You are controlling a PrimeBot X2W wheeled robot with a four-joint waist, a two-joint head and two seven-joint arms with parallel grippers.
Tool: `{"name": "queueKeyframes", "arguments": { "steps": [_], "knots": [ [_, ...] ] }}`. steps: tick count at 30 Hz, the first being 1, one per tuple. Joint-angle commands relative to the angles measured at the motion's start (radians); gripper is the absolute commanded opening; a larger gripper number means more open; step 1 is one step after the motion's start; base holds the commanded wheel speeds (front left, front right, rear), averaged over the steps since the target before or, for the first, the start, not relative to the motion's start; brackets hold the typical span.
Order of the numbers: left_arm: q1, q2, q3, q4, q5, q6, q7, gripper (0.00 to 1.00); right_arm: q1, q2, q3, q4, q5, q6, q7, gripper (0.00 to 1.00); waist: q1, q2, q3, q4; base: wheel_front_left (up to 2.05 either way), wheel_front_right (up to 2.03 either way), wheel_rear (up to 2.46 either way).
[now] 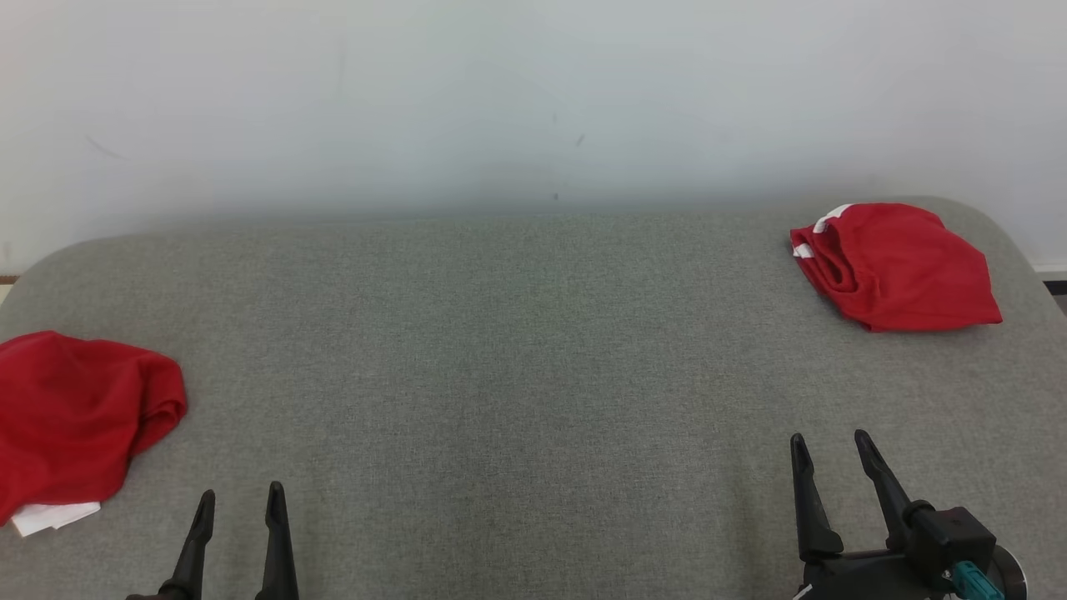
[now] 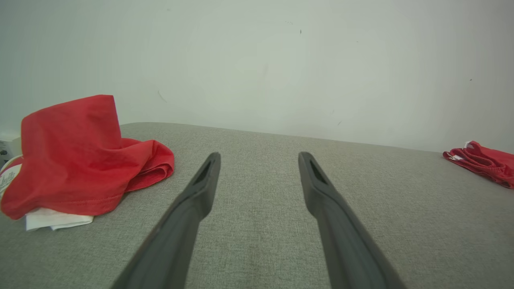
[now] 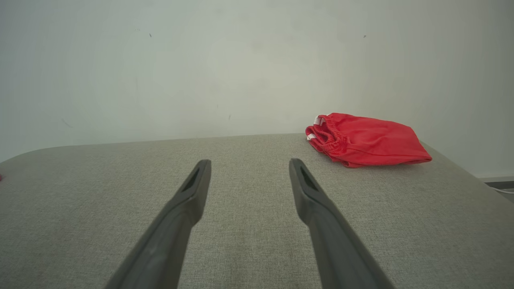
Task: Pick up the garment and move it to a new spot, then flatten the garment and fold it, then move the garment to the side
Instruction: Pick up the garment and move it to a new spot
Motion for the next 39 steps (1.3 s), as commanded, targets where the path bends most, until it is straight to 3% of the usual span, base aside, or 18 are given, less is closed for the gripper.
{"name": "queueKeyframes", "arguments": {
  "steps": [1, 11, 39],
  "knots": [
    [0.008, 0.000, 0.004, 0.005, -0.002, 0.002, -0.001, 1.00, 0.006, 0.002, -0.001, 0.001, -0.004, -0.001, -0.005, 1.00, 0.0000, 0.0000, 0.000, 0.002, 0.00, 0.00, 0.00],
    [0.018, 0.001, 0.010, 0.015, 0.001, 0.005, -0.001, 1.00, 0.021, -0.002, -0.006, 0.005, 0.008, -0.001, -0.004, 1.00, 0.0000, 0.0000, 0.000, 0.082, 0.00, 0.00, 0.00],
    [0.045, 0.000, 0.037, 0.024, 0.020, 0.016, -0.001, 1.00, 0.020, 0.005, -0.004, 0.027, 0.017, -0.001, -0.005, 1.00, 0.0000, 0.0000, 0.004, 0.475, 0.00, 0.00, 0.00]
  ]
}}
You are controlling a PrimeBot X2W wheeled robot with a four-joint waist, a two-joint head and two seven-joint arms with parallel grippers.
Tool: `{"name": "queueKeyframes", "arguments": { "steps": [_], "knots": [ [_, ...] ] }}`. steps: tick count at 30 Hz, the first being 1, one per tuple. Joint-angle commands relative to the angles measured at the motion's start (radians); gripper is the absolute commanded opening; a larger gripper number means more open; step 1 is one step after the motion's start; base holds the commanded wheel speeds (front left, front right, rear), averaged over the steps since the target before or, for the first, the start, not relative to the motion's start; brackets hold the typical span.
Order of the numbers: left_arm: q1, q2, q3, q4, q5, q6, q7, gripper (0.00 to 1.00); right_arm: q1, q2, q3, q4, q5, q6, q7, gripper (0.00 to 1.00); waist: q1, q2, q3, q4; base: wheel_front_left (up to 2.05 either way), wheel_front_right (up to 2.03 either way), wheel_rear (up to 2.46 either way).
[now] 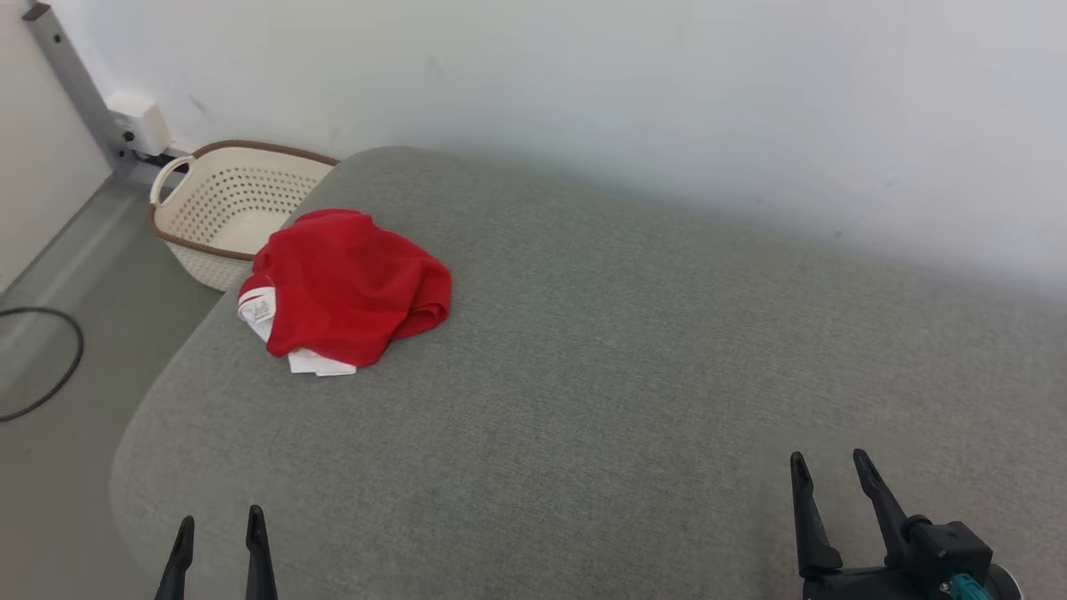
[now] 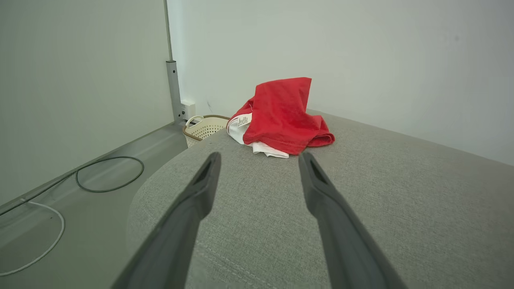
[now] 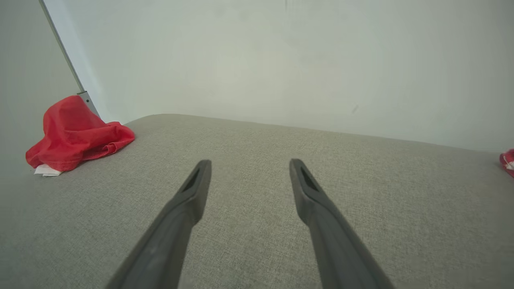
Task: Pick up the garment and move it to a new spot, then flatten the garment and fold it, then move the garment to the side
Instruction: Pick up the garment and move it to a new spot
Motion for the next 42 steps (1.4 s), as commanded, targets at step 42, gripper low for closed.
{"name": "queueKeyframes", "arguments": {
  "steps": [42],
  "knots": [
    [-0.638, 0.169, 0.094, 0.284, -0.116, -0.120, 0.037, 1.00, -0.173, -0.006, 0.165, -0.037, 0.034, -0.001, -0.004, 1.00, 0.0000, 0.0000, 0.154, -0.190, 0.00, 0.00, 0.00]
  ]
}}
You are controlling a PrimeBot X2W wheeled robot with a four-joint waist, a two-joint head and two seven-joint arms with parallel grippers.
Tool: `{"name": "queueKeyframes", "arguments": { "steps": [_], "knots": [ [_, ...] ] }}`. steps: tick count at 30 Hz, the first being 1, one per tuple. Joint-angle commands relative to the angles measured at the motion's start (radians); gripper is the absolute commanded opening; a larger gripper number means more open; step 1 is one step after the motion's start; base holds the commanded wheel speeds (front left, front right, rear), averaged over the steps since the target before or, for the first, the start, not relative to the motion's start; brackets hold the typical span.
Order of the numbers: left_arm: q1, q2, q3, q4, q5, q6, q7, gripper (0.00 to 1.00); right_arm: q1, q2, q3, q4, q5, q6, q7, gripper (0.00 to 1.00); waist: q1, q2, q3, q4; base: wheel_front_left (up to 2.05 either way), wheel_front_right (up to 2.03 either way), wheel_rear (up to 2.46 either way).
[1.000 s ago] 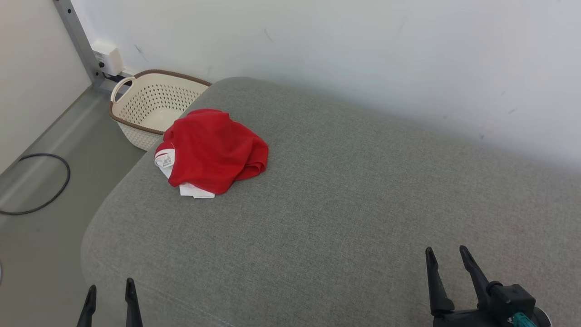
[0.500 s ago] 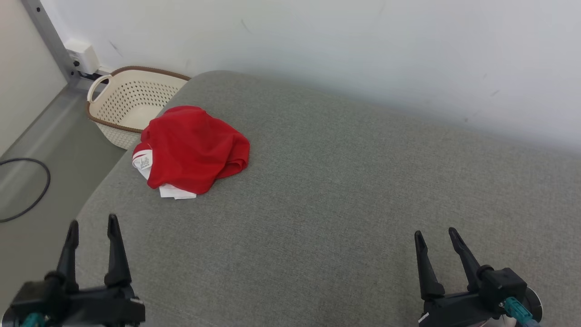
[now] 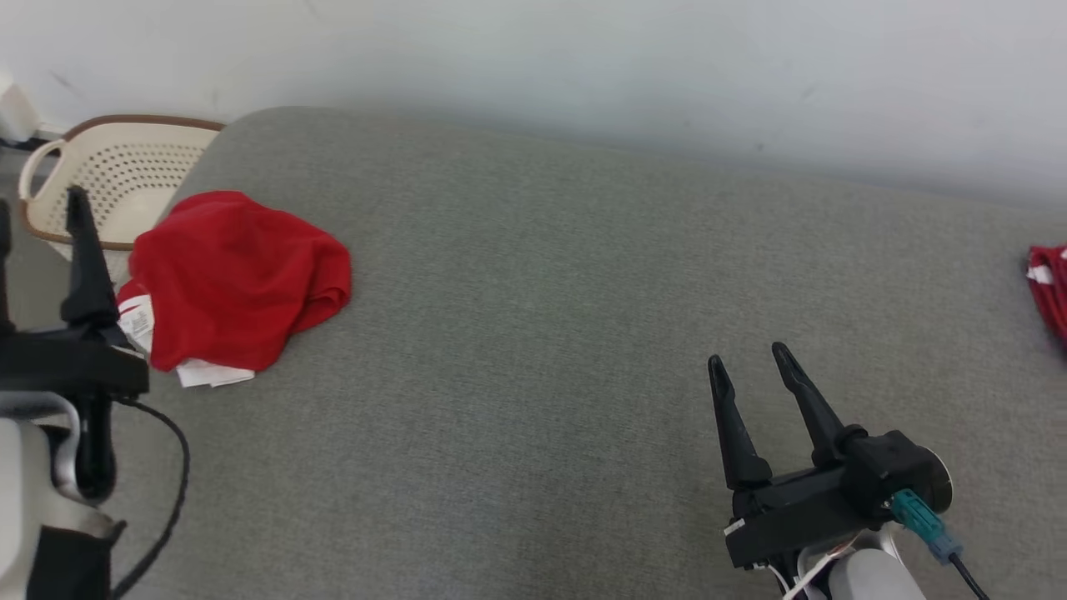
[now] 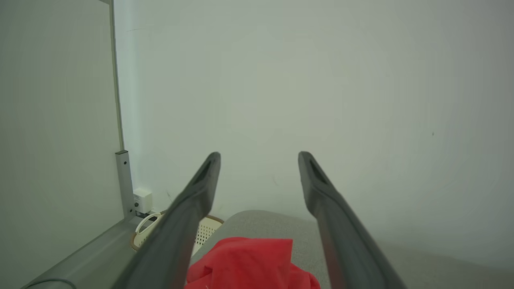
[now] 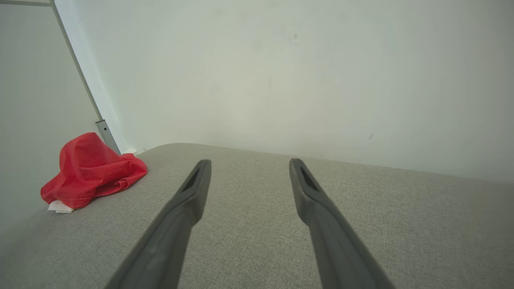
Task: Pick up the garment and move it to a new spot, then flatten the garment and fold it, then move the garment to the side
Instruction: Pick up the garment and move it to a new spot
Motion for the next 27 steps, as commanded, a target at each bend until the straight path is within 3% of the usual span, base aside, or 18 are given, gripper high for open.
{"name": "queueKeyframes", "arguments": {
  "steps": [1, 14, 18, 27],
  "knots": [
    [-0.037, 0.027, 0.010, 0.031, 0.000, -0.001, 0.004, 1.00, -0.016, 0.001, 0.012, -0.014, 0.009, -0.001, -0.004, 1.00, -0.0001, -0.0002, 0.063, -0.100, 0.00, 0.00, 0.00],
    [-0.225, 0.212, 0.044, 0.362, -0.036, -0.035, 0.117, 1.00, -0.056, 0.014, 0.009, -0.067, 0.004, -0.001, -0.005, 1.00, -0.0001, -0.0002, 0.172, -0.319, 0.00, 0.00, 0.00],
    [-0.255, 0.239, 0.029, 0.446, -0.039, -0.043, 0.159, 1.00, -0.064, 0.016, 0.010, -0.074, 0.006, -0.001, -0.004, 1.00, -0.0001, -0.0002, 0.196, -0.351, 0.00, 0.00, 0.00],
    [-0.276, 0.285, 0.006, 0.620, -0.023, -0.017, 0.286, 1.00, -0.074, 0.023, 0.005, -0.078, 0.009, -0.001, -0.005, 1.00, -0.0001, -0.0002, 0.222, -0.386, 0.00, 0.00, 0.00]
  ]
}}
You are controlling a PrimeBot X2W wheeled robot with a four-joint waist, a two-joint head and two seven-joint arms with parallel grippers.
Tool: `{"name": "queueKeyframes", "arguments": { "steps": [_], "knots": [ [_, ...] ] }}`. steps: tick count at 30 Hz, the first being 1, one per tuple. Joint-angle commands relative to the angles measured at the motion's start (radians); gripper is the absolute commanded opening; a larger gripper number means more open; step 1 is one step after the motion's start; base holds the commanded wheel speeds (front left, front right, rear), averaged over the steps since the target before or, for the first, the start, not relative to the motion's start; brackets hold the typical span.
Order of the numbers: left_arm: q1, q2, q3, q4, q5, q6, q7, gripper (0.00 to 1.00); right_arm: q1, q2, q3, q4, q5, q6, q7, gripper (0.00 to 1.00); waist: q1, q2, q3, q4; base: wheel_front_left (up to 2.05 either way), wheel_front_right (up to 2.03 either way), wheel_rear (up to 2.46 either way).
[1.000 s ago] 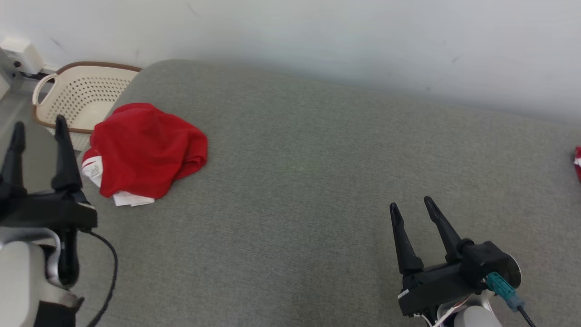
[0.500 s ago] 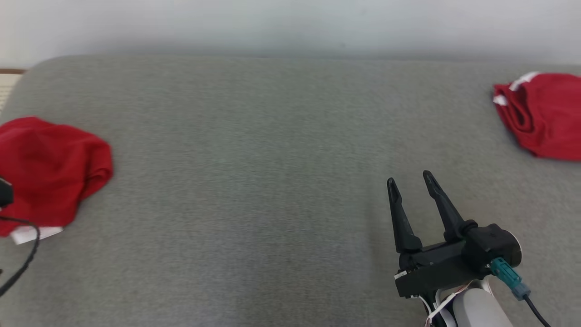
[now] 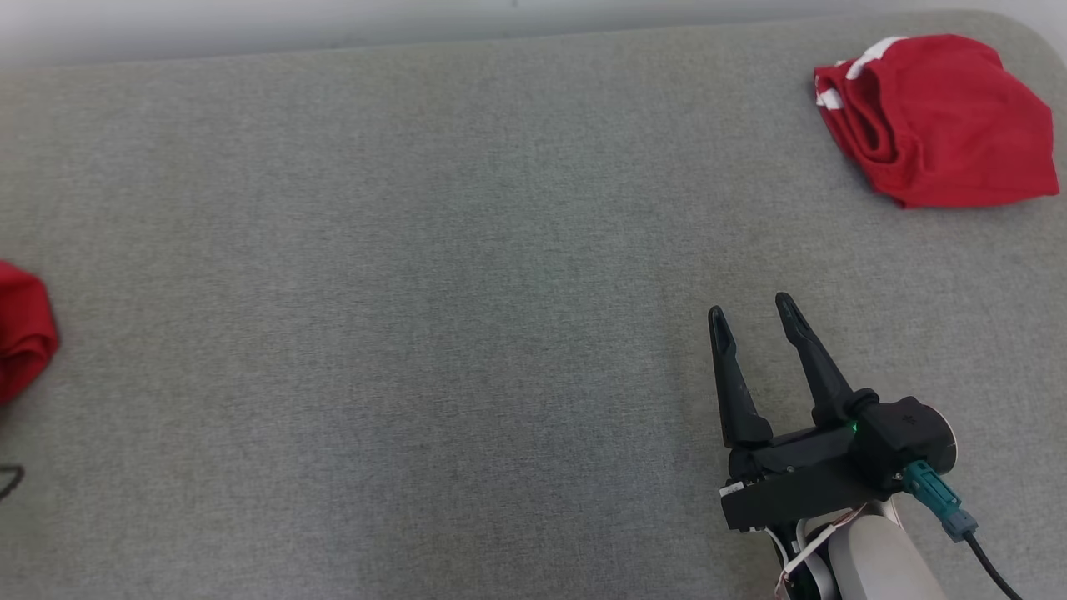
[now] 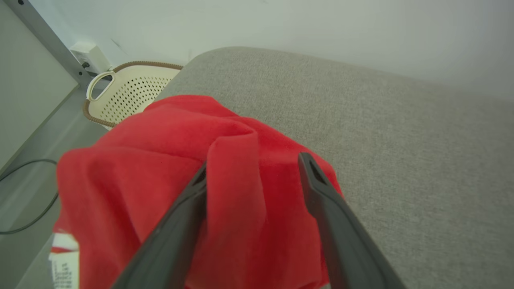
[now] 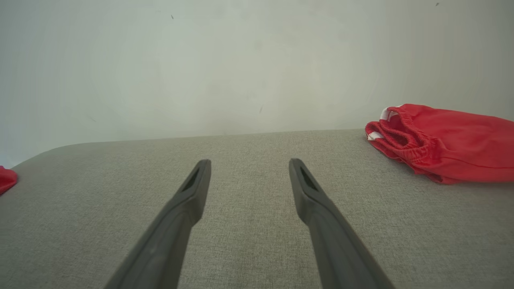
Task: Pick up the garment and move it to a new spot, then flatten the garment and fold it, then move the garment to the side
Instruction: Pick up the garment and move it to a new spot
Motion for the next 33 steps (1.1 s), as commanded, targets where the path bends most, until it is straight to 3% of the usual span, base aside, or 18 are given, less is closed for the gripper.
{"name": "queueKeyframes", "arguments": {
  "steps": [1, 11, 12, 13, 14, 26, 33],
  "knots": [
    [-0.004, 0.011, -0.005, 0.021, 0.005, 0.005, 0.020, 1.00, -0.011, 0.002, 0.000, 0.000, 0.006, -0.001, -0.005, 1.00, -0.0002, -0.0001, 0.018, -0.020, 0.00, 0.00, 0.00],
    [-0.003, 0.006, -0.029, 0.162, 0.001, 0.032, 0.139, 1.00, -0.013, 0.001, 0.001, 0.012, 0.001, -0.001, -0.005, 1.00, -0.0002, -0.0001, 0.012, -0.017, 0.00, 0.00, 0.00],
    [-0.003, 0.010, -0.031, 0.164, 0.005, 0.039, 0.132, 0.83, -0.014, 0.000, 0.002, 0.013, 0.002, -0.001, -0.004, 1.00, -0.0002, -0.0001, 0.011, -0.017, 0.00, 0.00, 0.00],
    [-0.002, 0.013, -0.036, 0.165, 0.010, 0.040, 0.123, 0.25, -0.014, -0.001, 0.002, 0.014, 0.003, -0.001, -0.005, 1.00, -0.0002, -0.0001, 0.010, -0.016, 0.00, 0.00, 0.00],
    [-0.003, 0.012, -0.038, 0.168, 0.010, 0.041, 0.117, 0.00, -0.015, -0.003, 0.002, 0.015, 0.004, -0.001, -0.005, 1.00, -0.0002, -0.0001, 0.009, -0.015, 0.00, 0.00, 0.00],
    [-0.053, 0.011, -0.107, 0.109, 0.041, -0.015, -0.034, 0.00, 0.003, -0.004, 0.005, 0.034, 0.023, -0.001, -0.005, 1.00, -0.0002, -0.0001, -0.051, 0.016, 0.00, 0.00, 0.00],
    [-0.095, -0.024, -0.173, -0.008, 0.046, -0.047, -0.103, 0.00, 0.025, -0.002, -0.007, 0.040, 0.028, -0.001, -0.005, 1.00, -0.0002, -0.0001, -0.093, 0.037, 0.00, 0.00, 0.00]
  ]
}}
